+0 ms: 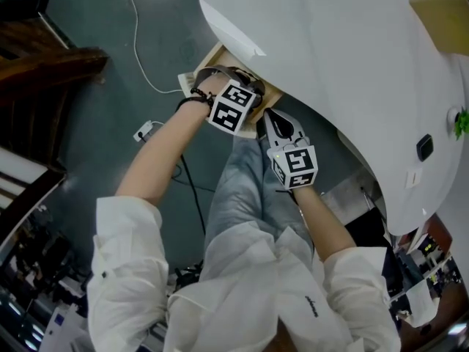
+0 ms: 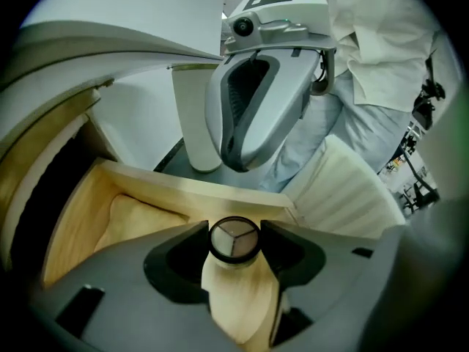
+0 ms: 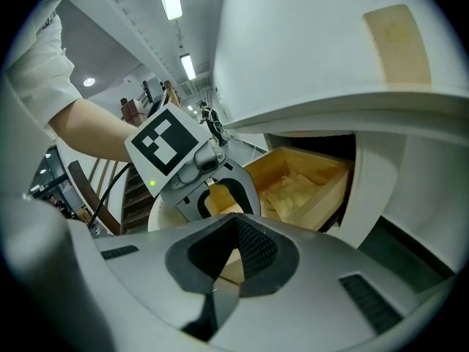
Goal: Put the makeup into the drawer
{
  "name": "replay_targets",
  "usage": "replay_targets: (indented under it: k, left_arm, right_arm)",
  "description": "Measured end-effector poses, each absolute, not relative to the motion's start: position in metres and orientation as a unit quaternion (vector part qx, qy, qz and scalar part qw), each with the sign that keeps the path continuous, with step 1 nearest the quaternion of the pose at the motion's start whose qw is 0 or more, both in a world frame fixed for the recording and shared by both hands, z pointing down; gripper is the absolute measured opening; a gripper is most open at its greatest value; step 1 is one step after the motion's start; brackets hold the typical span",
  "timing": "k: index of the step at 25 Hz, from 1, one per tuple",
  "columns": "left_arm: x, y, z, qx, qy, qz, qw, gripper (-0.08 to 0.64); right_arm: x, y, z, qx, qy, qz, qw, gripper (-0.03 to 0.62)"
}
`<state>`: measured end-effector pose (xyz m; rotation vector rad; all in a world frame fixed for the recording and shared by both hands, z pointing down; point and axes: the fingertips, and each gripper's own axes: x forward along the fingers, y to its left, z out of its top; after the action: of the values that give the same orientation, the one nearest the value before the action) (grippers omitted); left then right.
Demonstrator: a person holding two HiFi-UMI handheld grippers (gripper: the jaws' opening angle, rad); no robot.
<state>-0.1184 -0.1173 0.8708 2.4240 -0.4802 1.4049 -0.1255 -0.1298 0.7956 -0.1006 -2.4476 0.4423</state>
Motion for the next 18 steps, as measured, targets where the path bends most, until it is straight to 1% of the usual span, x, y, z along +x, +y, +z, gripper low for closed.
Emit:
replay_targets:
  k: [9,18]
  left_arm:
    - [-0.108,-0.112,0.909,0.842,-0.131,0.501,0.151,0.236]
    - [-0.106,-0.112,0.93,0.842,-0.138,0.502,0.143,0.236]
  right_arm:
    - [-0.113,-0.127,0.805,-0.029,-0.927,0.182,0.327,0.017]
    - [-0.104,-0.13,0.808,-0.019,-0.925,0.186,0.332,0.017]
